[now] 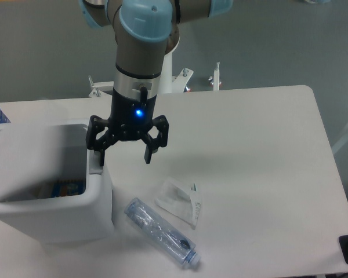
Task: Open the trash can
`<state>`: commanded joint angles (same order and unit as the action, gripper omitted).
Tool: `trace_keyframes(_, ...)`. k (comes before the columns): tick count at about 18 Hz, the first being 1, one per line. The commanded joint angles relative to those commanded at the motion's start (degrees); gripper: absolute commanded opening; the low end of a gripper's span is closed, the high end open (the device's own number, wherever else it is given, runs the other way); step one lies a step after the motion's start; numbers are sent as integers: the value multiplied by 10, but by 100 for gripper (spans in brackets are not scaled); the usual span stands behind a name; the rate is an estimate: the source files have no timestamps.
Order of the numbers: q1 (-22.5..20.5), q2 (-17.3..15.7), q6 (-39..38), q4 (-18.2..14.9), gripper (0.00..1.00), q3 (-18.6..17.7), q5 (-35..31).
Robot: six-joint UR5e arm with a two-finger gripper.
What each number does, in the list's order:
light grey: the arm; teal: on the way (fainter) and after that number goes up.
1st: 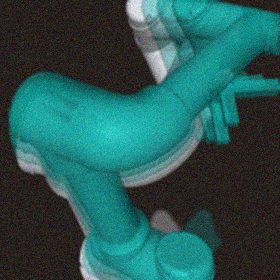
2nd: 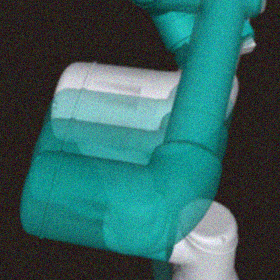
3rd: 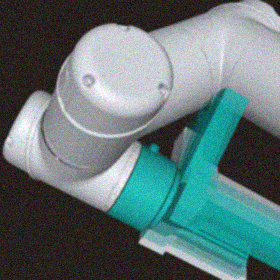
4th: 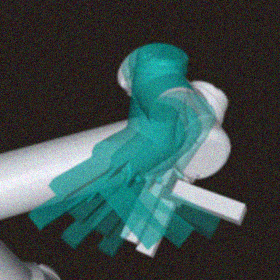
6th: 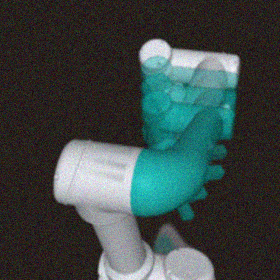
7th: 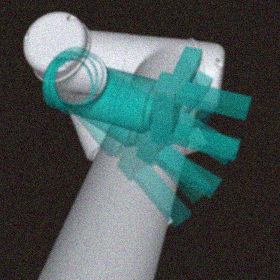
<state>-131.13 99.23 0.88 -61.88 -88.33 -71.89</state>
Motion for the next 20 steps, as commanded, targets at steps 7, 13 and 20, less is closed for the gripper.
trace_keyframes(7, 0, -5, -2, 29, 100, 20, 0)
trace_keyframes(13, -36, -5, -1, 28, 100, 50, 3)
trace_keyframes(20, -103, -6, 52, 15, 100, 52, 4)
